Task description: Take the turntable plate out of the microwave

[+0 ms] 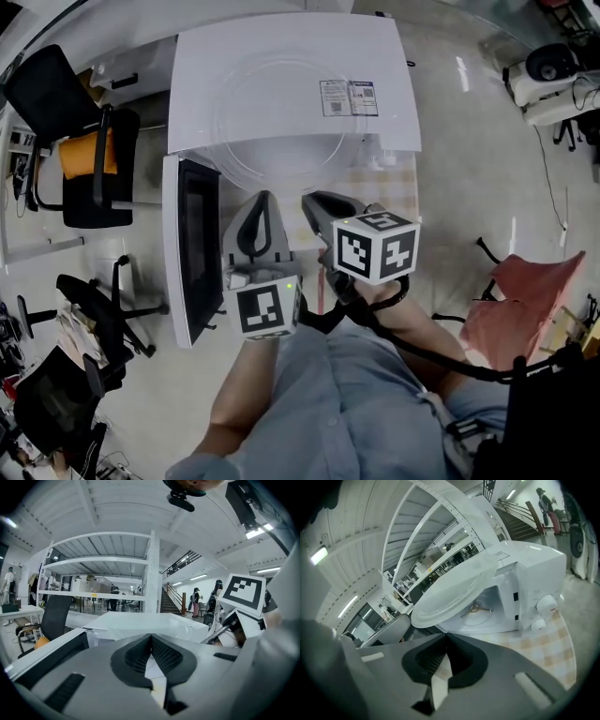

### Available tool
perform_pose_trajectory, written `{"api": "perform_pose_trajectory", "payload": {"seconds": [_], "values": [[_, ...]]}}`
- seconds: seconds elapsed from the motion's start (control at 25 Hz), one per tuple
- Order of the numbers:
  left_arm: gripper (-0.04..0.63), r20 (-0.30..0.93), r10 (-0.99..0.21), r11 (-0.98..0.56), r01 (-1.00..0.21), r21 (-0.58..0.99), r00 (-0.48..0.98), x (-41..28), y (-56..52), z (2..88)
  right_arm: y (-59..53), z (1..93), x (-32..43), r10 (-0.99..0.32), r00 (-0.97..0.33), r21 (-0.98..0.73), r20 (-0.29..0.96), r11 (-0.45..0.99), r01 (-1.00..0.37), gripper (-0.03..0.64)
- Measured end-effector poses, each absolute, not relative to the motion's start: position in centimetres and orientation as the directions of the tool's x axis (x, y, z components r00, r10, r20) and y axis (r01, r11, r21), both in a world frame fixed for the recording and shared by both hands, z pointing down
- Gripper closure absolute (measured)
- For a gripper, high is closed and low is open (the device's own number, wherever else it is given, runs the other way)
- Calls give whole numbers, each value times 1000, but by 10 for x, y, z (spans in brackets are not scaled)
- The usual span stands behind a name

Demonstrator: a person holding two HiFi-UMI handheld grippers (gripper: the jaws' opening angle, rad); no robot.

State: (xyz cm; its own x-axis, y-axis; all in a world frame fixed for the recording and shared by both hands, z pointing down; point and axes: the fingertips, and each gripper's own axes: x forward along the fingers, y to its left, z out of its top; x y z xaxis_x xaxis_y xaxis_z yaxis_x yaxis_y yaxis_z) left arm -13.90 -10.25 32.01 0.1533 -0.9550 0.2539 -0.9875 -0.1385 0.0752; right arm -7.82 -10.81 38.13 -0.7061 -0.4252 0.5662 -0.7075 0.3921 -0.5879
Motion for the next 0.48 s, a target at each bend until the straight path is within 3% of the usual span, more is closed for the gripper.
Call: {"api": "perform_pose_trajectory", "payload": {"seconds": [0.48], "values": [[588, 225, -944, -222, -969, 110, 242, -132, -136, 305, -135, 381, -89, -421, -681, -575, 599, 367, -731, 615]]}}
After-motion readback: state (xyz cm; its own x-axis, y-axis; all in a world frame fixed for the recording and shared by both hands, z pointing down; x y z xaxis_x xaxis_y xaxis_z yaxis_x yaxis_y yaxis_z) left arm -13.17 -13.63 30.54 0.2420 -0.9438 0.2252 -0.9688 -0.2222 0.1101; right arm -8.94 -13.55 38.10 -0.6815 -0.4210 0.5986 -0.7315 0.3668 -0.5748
